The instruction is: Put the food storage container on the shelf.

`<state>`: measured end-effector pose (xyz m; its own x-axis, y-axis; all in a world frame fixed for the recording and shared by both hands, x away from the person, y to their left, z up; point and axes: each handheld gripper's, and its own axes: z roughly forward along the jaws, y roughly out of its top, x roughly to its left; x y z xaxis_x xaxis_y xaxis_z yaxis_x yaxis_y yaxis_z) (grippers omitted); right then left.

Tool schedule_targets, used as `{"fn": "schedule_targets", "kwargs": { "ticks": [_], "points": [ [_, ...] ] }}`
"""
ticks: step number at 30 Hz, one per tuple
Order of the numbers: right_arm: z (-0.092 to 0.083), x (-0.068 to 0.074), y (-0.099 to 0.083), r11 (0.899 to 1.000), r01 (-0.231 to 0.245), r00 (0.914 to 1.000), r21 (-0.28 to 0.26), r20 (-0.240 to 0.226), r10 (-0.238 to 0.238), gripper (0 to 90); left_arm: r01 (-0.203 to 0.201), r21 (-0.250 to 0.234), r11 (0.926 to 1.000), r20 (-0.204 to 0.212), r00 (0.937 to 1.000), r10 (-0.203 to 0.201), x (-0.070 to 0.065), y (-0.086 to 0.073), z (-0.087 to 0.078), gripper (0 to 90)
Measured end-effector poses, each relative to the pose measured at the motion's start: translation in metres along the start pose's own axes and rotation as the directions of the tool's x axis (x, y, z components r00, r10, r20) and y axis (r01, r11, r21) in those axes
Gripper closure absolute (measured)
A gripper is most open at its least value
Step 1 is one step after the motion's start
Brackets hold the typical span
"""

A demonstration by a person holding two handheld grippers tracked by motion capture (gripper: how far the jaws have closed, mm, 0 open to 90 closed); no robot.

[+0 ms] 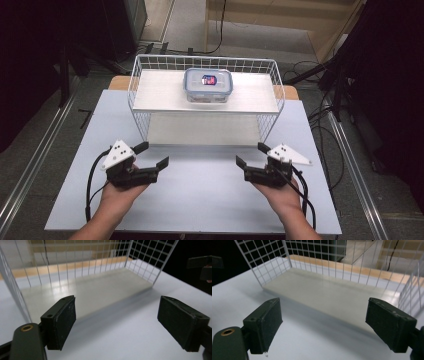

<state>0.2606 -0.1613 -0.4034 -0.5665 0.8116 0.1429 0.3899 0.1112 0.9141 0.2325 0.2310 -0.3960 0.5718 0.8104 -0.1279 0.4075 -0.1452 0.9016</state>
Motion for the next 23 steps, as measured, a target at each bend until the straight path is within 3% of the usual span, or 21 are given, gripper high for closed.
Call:
{"fn": "schedule_targets", "kwargs": {
  "ticks": [2,4,5,6,8,9,15,23],
  "points": [
    [-0.008,0.001,-0.017,1.0,-0.001,1.0,0.002,0.007,0.001,13.7,-0.043,0.025,0.9988,-0.021,0.9988,0.043,-0.004,-0.017,-0.007,14.7],
    [-0.015,0.003,-0.034,1.0,-0.01,0.9999,0.012,0.011,0.01,13.0,-0.122,0.06,0.9907,-0.054,0.9906,0.126,-0.008,-0.036,-0.012,13.9],
    [-0.018,0.004,-0.042,1.0,0.0,0.9999,0.014,0.013,0.0,12.3,-0.134,0.067,0.9887,-0.059,0.9886,0.138,-0.009,-0.047,-0.015,13.9],
    [-0.021,0.005,-0.049,1.0,0.014,0.9997,0.025,0.02,-0.014,12.2,-0.117,0.08,0.9899,-0.054,0.9912,0.121,-0.008,-0.057,-0.017,13.9],
    [-0.027,0.007,-0.061,0.999,0.045,0.9982,0.029,0.038,-0.046,12.2,-0.08,0.144,0.9864,-0.027,0.996,0.085,-0.007,-0.06,-0.013,12.5],
    [-0.03,0.006,-0.064,0.998,0.045,0.9981,0.034,0.04,-0.046,12.3,-0.092,0.152,0.984,-0.04,0.9943,0.099,-0.008,-0.06,-0.012,10.8],
    [-0.031,-0.005,-0.064,1.0,-0.009,0.998,-0.005,0.063,0.009,12.5,-0.083,0.154,0.9847,-0.041,0.9951,0.09,-0.008,-0.06,-0.005,9.6],
    [-0.026,-0.006,-0.068,1.0,-0.018,0.9982,0.02,0.057,0.017,12.5,-0.065,0.147,0.987,-0.058,0.9955,0.075,-0.001,-0.058,-0.01,9.6]
  ]
}}
